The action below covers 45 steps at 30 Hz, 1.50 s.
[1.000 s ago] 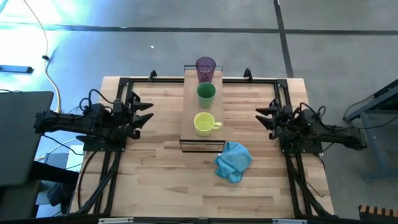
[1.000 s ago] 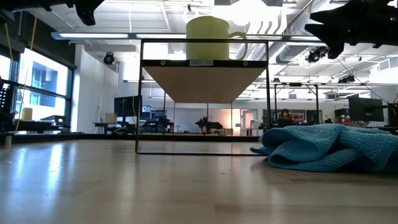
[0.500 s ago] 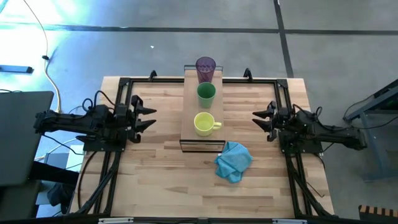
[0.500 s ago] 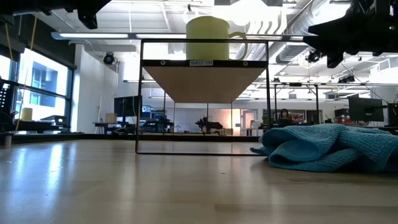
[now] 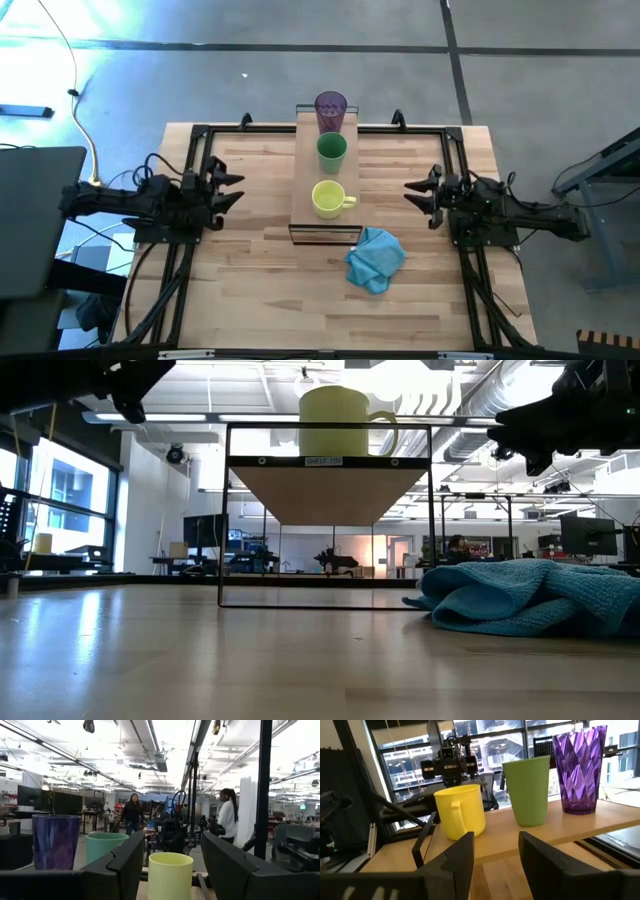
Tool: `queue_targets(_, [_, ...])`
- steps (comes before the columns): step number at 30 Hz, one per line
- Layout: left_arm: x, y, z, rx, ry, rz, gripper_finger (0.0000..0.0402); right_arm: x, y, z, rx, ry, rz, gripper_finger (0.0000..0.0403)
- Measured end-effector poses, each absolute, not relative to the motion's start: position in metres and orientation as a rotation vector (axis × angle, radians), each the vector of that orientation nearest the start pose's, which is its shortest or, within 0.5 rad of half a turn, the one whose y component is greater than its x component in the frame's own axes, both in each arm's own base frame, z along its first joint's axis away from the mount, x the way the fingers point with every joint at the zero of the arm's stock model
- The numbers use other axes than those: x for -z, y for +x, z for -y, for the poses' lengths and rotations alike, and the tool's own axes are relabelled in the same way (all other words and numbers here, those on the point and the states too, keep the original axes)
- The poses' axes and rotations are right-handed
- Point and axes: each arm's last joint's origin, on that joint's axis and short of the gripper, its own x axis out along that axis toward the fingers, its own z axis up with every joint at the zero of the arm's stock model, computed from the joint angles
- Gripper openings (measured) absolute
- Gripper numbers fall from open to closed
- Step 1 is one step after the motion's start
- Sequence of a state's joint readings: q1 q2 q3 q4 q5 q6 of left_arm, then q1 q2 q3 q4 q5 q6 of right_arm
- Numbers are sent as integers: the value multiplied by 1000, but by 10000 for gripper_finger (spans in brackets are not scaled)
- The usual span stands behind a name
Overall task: Stack small to large cups/mugs on shelf
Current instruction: Return to Home Position
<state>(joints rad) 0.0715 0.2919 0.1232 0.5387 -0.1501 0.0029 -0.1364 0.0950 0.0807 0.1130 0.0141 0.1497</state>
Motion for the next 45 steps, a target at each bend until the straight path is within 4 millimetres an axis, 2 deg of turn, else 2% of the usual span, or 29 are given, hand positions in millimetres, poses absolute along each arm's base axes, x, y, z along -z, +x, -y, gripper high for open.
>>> queue_targets(14, [-205, 102, -11, -205, -52, 398, 184, -181, 99, 14, 154, 200, -27, 147])
queue_targets(23, [-198, 105, -11, -183, -51, 322, 184, -174, 98, 14, 163, 229, -99, 147])
queue_targets(28, [-195, 106, -11, -174, -89, 291, 184, -164, 97, 14, 175, 244, -195, 147])
queue_targets(45, [-193, 107, -8, -81, -108, 260, 184, -164, 97, 13, 148, 248, -208, 147])
